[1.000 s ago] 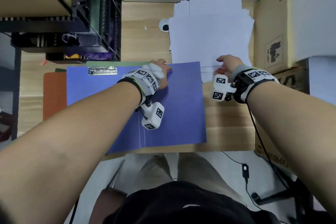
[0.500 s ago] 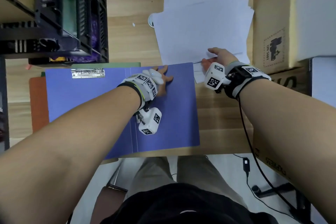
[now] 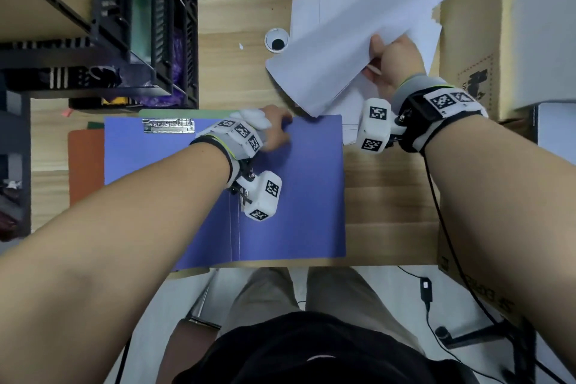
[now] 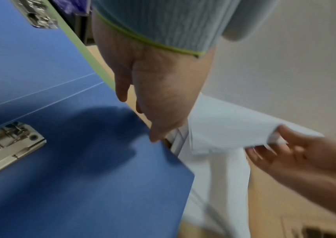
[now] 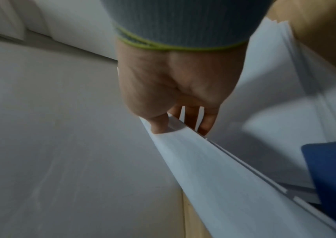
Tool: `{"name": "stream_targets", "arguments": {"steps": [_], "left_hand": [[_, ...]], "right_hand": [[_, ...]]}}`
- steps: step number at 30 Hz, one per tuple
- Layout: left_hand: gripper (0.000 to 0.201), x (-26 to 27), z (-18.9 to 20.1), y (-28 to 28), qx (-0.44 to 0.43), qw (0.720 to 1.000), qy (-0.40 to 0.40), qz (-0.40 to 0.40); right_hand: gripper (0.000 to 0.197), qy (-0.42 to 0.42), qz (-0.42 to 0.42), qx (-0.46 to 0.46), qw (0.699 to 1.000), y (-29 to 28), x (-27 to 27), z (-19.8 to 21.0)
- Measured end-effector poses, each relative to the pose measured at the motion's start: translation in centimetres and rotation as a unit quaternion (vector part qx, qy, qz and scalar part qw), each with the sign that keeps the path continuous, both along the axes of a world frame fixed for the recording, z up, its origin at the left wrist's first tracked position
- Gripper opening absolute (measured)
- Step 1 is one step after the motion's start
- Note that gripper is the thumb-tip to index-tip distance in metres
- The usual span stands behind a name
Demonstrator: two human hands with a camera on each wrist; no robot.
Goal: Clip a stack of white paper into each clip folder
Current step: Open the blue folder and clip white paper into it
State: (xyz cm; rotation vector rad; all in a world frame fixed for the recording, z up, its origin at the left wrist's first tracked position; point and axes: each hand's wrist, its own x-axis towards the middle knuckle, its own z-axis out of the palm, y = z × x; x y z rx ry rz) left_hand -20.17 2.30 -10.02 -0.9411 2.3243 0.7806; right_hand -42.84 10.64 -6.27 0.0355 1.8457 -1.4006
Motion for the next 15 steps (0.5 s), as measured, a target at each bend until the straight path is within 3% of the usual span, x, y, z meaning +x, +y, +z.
{"name": "stream_targets", "arguments": {"steps": [3, 5, 6, 8, 11, 13, 15], "left_hand": [[0.030, 0.7, 1.2, -1.5, -0.005, 0.982, 0.054, 0.181], [0.020, 0.4, 2.5, -2.1, 0.030, 0.936, 0.105, 0.336], [0.021, 0.4, 3.9, -2.2, 0.047, 0.912, 0.118, 0.389], [0.046, 1.4, 5.7, -2.5, 0.068, 0.868, 0.108, 0.480], [0.073, 2.7, 7.5, -2.4, 0.246, 0.811, 0.103, 0.521], [0.079, 4.3, 7.2, -2.1, 0.279, 0.818, 0.110, 0.491], [0.078, 6.1, 6.6, -1.8, 0.256, 0.843, 0.136, 0.452]], "right_hand": [[0.013, -0.078, -0.036, -0.131, 0.988, -0.3, 0.6, 2.7], [0.014, -0.133, -0.029, -0.167, 0.976, -0.3, 0.8, 3.7], [0.017, -0.146, -0.011, -0.172, 0.974, -0.1, 1.2, 4.2], [0.022, -0.155, 0.049, -0.163, 0.973, 0.8, 2.5, 4.6], [0.017, -0.158, 0.137, -0.096, 0.973, 2.5, 4.0, 3.8], [0.013, -0.135, 0.190, -0.041, 0.972, 3.8, 4.8, 2.9], [0.019, -0.090, 0.232, 0.005, 0.969, 5.0, 6.0, 2.3]]}}
